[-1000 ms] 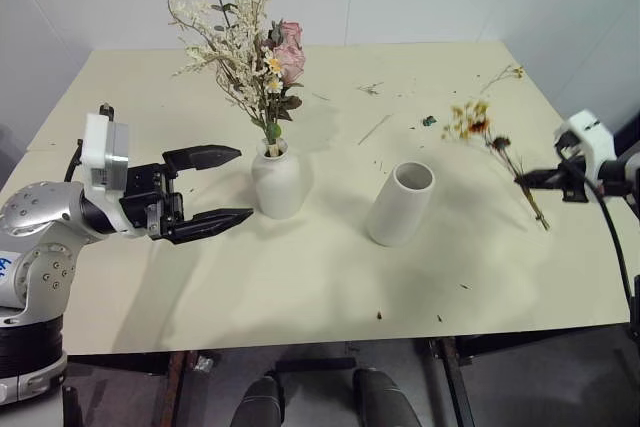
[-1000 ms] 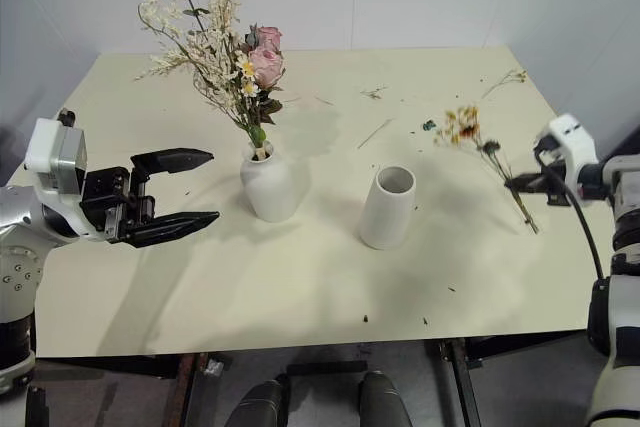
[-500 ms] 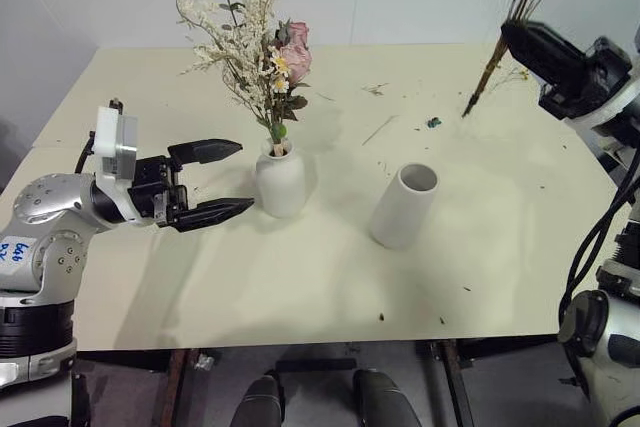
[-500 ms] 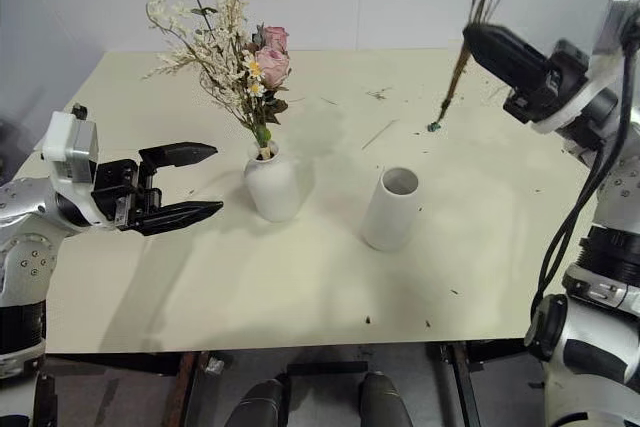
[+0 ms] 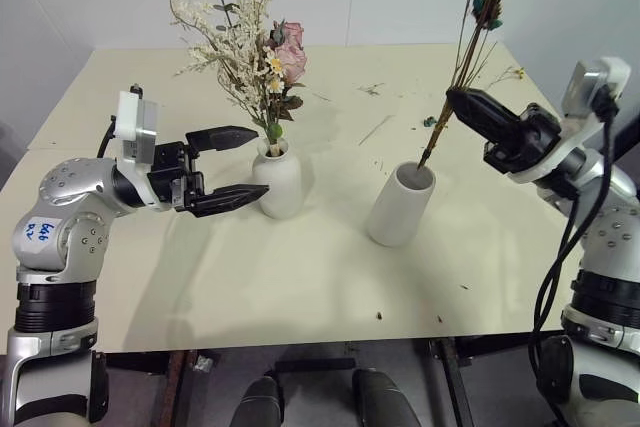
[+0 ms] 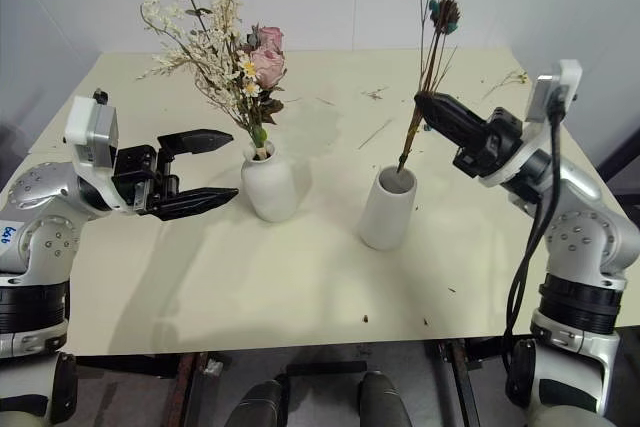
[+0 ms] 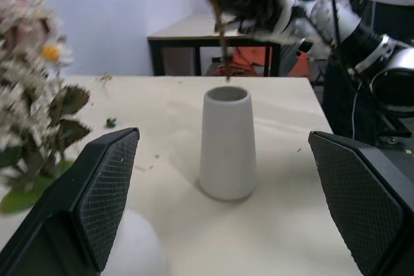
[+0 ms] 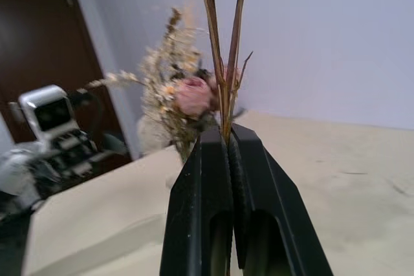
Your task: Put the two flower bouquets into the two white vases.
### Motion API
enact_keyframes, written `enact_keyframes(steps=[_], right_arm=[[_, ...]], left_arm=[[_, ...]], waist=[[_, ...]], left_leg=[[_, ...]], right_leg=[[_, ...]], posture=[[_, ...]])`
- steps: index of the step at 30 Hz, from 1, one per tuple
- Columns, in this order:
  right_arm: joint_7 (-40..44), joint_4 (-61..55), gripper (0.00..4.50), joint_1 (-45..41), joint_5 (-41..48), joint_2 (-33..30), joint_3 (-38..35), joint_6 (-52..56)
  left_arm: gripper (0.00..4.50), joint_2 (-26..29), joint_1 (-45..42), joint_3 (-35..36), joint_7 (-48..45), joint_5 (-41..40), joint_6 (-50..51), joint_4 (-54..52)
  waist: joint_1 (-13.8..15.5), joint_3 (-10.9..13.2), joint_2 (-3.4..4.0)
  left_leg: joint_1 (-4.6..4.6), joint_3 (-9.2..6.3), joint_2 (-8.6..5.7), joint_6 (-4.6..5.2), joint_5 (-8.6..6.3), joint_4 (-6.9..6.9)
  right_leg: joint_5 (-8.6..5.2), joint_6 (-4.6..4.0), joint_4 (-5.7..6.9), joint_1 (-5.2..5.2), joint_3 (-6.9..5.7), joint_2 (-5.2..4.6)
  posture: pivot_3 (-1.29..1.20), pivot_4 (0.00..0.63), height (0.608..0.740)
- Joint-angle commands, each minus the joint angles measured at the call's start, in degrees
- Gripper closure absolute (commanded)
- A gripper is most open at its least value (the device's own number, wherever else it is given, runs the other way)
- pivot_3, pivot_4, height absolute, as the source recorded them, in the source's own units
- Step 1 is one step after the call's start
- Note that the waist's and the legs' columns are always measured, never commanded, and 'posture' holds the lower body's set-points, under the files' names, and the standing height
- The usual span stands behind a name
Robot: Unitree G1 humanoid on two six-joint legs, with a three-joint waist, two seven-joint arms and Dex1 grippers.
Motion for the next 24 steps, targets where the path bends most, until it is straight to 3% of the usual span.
enact_keyframes(steps=[1,7,10,14,21,22,24], right_arm=[[1.7,0.2,4.45,2.1,-2.3,0.6,1.3,-4.6],[3.4,-1.5,4.45,6.5,-2.7,0.9,4.9,-4.5],[3.9,-1.8,3.82,8.0,-2.7,-0.1,5.5,-4.1],[4.1,-1.3,2.54,7.8,-3.8,-1.8,4.5,-5.8],[9.3,0.7,0.24,9.2,-5.9,-14.2,0.1,-6.9],[10.8,1.8,0.01,9.5,-6.0,-16.5,-0.6,-6.6],[15.1,3.5,0.01,10.7,-7.8,-21.9,-0.5,-7.1]], left_arm=[[0.0,0.3,-1.5,0.7,0.0,-0.1,-0.3,-0.5],[0.0,0.8,-2.2,1.0,0.0,0.0,0.2,-0.3],[0.0,1.1,-2.3,1.4,0.2,0.0,0.2,-0.4],[0.0,1.2,-2.1,1.5,0.3,0.1,0.1,-0.5],[0.0,3.7,0.3,3.6,0.3,0.2,0.4,-0.4],[0.0,4.4,1.1,4.2,0.3,0.1,0.6,-0.3],[0.0,6.2,3.5,6.1,-0.4,0.1,0.7,0.4]], waist=[[0.0,0.0,0.0],[0.1,0.0,0.0],[0.1,0.0,0.0],[0.1,0.0,0.0],[0.3,0.0,0.0],[0.3,0.0,0.0],[0.2,0.0,0.0]], left_leg=[[-0.01,0.0,0.0,0.0,0.0,0.0],[0.0,-0.01,0.0,0.0,0.0,-0.01],[-0.01,-0.01,0.0,0.0,0.0,0.0],[0.0,-0.02,0.0,0.0,0.0,0.01],[-0.02,-0.01,0.0,0.02,-0.01,-0.03],[-0.02,-0.01,0.0,0.04,-0.02,-0.04],[0.0,0.01,0.01,0.07,-0.05,-0.05]], right_leg=[[0.0,0.0,-0.01,0.0,0.0,0.0],[0.0,0.0,-0.01,0.0,0.0,0.0],[0.0,0.0,-0.01,0.01,0.0,0.0],[0.0,0.0,0.0,0.02,-0.01,0.0],[-0.01,0.0,-0.08,0.01,-0.01,-0.01],[-0.02,-0.02,-0.1,0.01,-0.01,0.0],[-0.04,-0.03,-0.12,0.02,-0.01,0.0]], posture=[[0.0,0.15,0.74],[0.0,0.15,0.74],[0.0,0.15,0.74],[0.0,0.15,0.74],[0.0,0.15,0.74],[0.0,0.15,0.74],[0.0,0.15,0.74]])
